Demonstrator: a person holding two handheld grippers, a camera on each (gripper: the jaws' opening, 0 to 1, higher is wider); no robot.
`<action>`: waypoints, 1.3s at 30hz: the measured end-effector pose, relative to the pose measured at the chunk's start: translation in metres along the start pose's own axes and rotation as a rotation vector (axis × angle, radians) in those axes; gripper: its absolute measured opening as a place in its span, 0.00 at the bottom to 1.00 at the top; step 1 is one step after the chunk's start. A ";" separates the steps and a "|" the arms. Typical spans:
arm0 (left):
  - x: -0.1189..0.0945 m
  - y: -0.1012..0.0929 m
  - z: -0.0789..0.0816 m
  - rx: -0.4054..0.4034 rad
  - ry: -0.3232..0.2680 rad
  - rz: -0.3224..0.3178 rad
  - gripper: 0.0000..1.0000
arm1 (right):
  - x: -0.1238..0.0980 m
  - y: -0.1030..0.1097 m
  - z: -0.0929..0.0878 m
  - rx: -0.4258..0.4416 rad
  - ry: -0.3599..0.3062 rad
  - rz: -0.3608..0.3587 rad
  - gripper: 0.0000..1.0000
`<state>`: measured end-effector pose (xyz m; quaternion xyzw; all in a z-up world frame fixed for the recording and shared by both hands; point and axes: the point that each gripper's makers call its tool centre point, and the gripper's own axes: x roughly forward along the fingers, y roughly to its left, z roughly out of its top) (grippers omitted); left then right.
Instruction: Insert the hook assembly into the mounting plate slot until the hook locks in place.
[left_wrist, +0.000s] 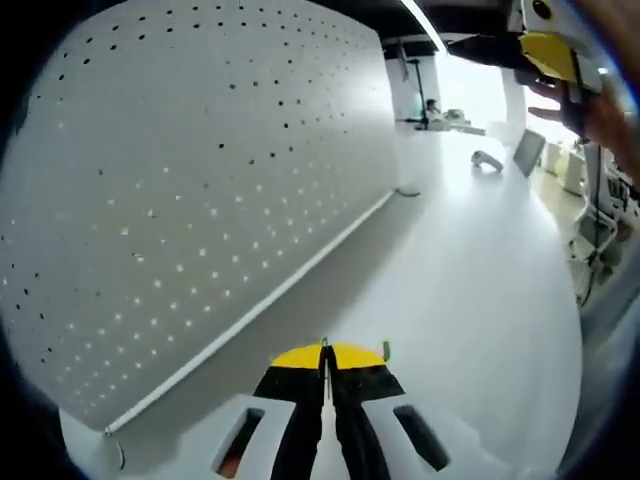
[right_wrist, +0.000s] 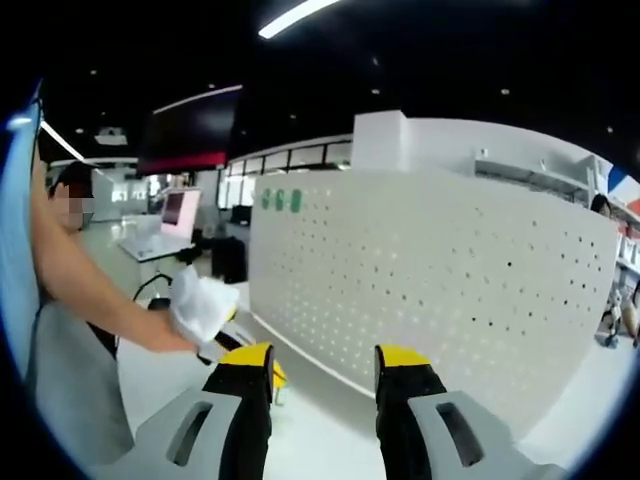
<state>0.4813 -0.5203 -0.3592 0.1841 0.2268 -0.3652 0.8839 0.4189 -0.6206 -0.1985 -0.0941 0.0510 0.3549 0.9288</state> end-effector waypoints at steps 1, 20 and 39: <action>-0.003 0.001 0.003 -0.005 -0.011 0.004 0.02 | 0.000 0.001 0.001 -0.003 -0.001 0.002 0.40; -0.056 0.010 0.061 -0.092 -0.240 0.026 0.02 | 0.004 0.015 0.025 -0.046 -0.033 0.035 0.39; -0.119 0.012 0.105 -0.076 -0.446 -0.084 0.02 | 0.002 0.031 0.042 -0.079 -0.062 0.078 0.37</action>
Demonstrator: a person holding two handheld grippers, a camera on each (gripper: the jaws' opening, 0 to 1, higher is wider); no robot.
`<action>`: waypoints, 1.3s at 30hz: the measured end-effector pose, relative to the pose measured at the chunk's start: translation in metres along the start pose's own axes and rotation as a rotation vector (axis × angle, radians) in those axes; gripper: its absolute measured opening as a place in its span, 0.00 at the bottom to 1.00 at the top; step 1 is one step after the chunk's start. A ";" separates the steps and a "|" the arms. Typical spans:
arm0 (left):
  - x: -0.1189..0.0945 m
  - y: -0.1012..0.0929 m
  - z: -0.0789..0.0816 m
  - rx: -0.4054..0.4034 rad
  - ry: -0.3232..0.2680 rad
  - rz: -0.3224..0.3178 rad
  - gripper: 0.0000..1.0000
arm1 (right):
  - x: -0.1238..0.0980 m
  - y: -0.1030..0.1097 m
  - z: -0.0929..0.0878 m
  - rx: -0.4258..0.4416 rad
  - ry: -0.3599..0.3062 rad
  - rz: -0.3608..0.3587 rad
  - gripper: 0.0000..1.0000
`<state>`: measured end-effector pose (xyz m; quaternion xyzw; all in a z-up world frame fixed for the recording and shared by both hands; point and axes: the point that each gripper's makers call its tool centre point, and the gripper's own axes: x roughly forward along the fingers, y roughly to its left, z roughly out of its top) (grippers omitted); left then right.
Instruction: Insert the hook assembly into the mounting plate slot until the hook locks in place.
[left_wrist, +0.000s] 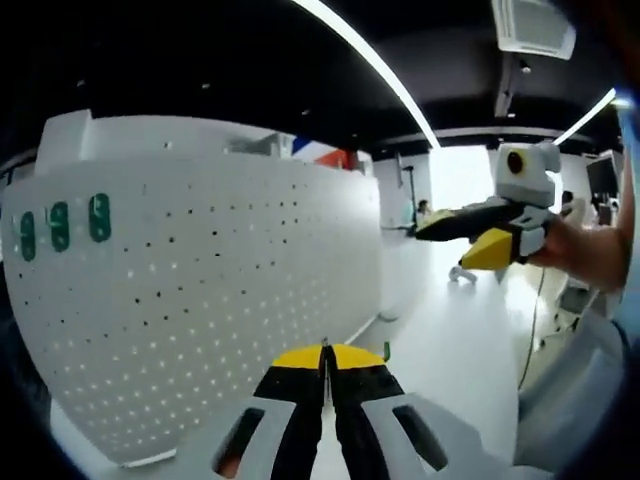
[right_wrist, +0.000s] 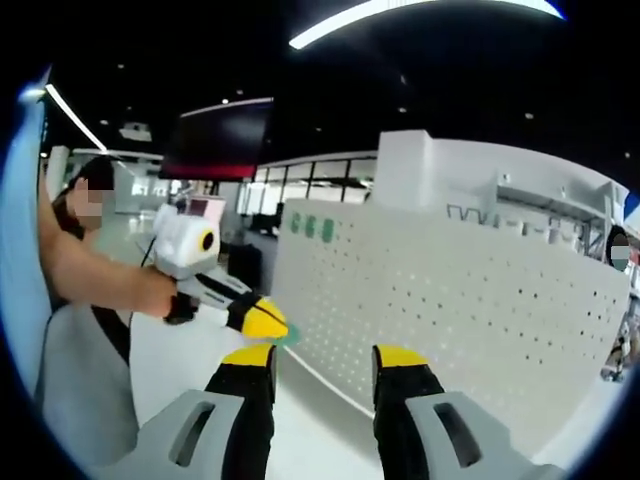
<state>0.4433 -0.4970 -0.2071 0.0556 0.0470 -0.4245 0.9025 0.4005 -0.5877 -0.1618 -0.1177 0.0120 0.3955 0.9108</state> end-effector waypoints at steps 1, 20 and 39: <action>-0.002 0.000 0.001 -0.001 -0.004 -0.008 0.02 | 0.000 0.001 0.001 -0.001 -0.001 0.003 0.37; -0.023 -0.020 0.032 -0.008 -0.161 -0.204 0.01 | 0.008 0.038 0.012 -0.037 -0.038 0.153 0.31; -0.038 -0.038 0.058 -0.102 -0.306 -0.348 0.02 | 0.006 0.071 0.036 0.017 -0.145 0.339 0.22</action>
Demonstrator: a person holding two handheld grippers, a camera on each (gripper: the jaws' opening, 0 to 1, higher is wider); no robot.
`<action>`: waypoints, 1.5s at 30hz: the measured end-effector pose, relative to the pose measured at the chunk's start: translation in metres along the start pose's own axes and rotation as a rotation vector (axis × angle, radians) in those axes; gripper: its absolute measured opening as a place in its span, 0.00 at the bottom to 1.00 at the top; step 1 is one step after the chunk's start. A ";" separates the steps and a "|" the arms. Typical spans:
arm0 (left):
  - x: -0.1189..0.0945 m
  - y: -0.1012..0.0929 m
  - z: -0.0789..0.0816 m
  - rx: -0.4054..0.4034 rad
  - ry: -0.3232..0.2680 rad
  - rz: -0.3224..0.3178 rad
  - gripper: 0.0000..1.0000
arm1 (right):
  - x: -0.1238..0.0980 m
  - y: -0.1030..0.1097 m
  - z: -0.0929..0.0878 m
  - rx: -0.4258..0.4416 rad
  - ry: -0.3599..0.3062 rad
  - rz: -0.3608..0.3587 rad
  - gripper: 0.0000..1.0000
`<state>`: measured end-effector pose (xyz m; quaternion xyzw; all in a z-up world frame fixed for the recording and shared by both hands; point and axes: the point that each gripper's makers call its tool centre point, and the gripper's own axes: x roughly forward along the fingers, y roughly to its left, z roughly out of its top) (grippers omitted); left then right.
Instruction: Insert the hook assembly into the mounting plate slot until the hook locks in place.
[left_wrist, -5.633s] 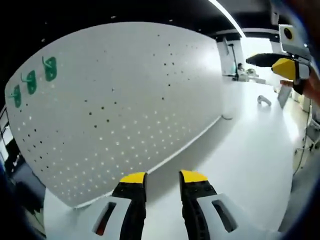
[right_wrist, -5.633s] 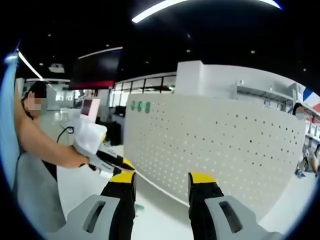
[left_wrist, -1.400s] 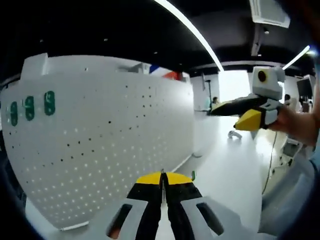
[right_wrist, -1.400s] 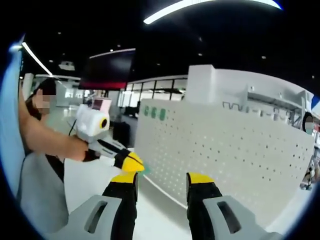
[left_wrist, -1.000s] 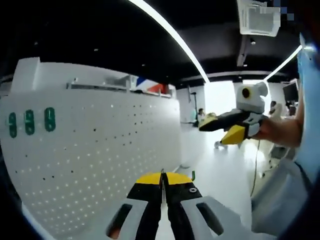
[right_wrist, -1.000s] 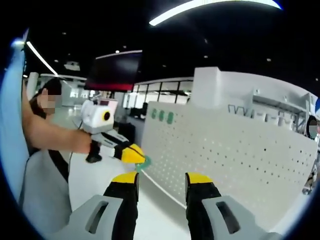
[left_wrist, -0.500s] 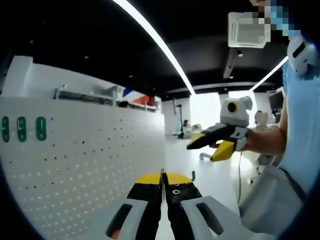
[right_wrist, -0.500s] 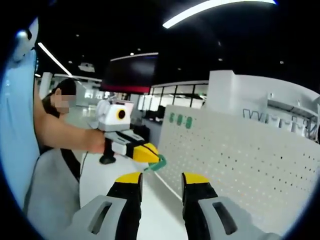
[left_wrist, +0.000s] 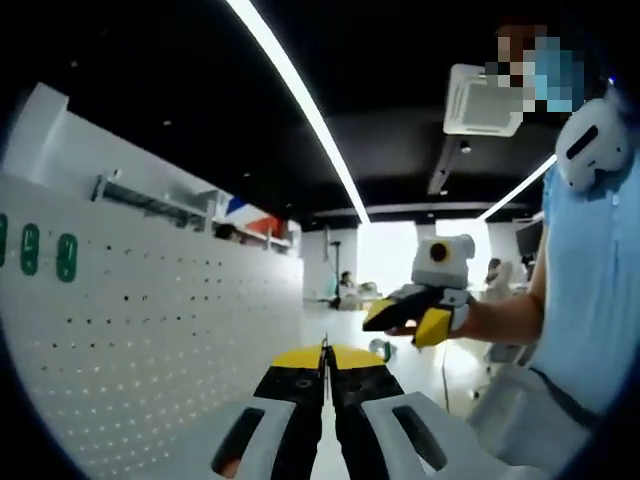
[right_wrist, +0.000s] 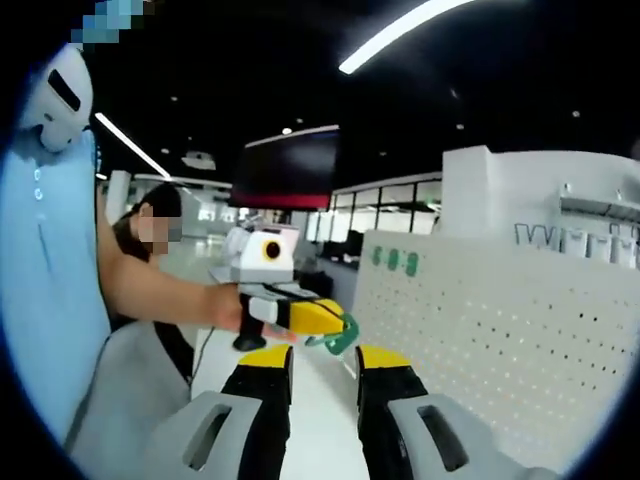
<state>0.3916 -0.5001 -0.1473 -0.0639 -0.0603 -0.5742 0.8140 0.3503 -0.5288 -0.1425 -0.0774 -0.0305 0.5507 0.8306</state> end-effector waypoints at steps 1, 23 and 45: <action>0.000 -0.003 0.004 -0.010 -0.017 -0.014 0.02 | 0.000 0.002 0.002 0.005 -0.011 0.010 0.21; 0.002 -0.023 0.034 -0.063 -0.156 -0.104 0.02 | 0.003 0.024 0.040 0.063 -0.163 0.147 0.08; 0.004 -0.034 0.048 -0.094 -0.220 -0.150 0.02 | 0.007 0.033 0.051 0.065 -0.191 0.207 0.03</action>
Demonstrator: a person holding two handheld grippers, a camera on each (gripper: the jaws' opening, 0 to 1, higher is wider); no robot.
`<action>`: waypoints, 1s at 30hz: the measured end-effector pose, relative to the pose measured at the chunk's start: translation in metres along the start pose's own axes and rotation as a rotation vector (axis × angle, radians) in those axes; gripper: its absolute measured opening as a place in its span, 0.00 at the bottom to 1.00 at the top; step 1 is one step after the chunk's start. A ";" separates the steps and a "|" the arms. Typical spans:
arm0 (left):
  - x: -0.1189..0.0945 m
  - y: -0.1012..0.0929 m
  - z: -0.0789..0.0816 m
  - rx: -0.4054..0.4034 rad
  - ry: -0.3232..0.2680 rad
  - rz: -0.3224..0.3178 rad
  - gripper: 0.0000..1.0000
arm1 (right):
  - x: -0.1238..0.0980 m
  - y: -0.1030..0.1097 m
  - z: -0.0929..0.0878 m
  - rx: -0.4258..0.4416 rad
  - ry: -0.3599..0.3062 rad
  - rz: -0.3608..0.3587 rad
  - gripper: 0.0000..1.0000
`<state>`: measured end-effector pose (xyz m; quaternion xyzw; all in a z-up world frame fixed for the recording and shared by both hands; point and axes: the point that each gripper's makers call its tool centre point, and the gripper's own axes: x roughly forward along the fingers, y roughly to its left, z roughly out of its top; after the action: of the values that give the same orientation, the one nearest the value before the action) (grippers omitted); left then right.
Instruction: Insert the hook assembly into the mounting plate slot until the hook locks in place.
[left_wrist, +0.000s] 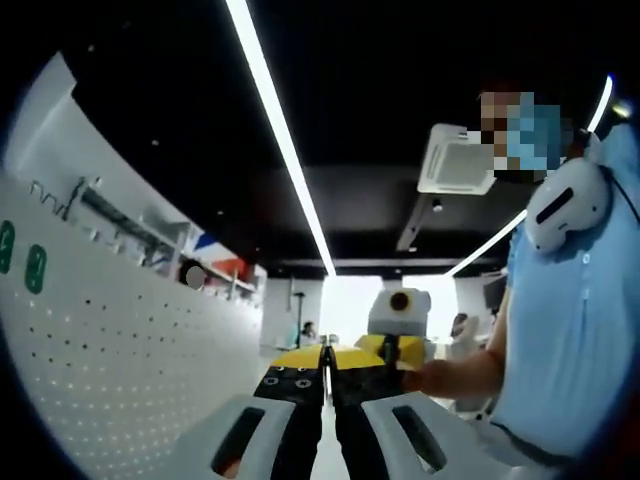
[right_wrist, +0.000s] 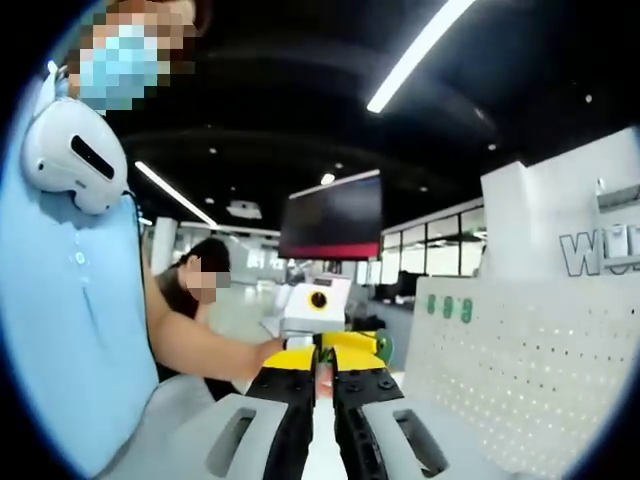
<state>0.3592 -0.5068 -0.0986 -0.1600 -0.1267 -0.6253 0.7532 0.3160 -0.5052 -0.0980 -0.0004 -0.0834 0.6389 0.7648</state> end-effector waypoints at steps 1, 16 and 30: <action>0.000 -0.001 0.000 0.001 -0.002 -0.001 0.02 | 0.000 0.000 0.001 0.006 -0.004 0.003 0.02; -0.001 -0.002 -0.005 0.043 0.041 -0.014 0.02 | -0.002 0.001 -0.004 0.033 0.020 0.021 0.01; -0.007 -0.002 -0.026 0.164 0.233 -0.012 0.03 | -0.004 0.001 -0.021 0.058 0.080 0.034 0.01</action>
<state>0.3554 -0.5113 -0.1251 -0.0235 -0.0901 -0.6316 0.7697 0.3169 -0.5062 -0.1191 -0.0051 -0.0340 0.6535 0.7561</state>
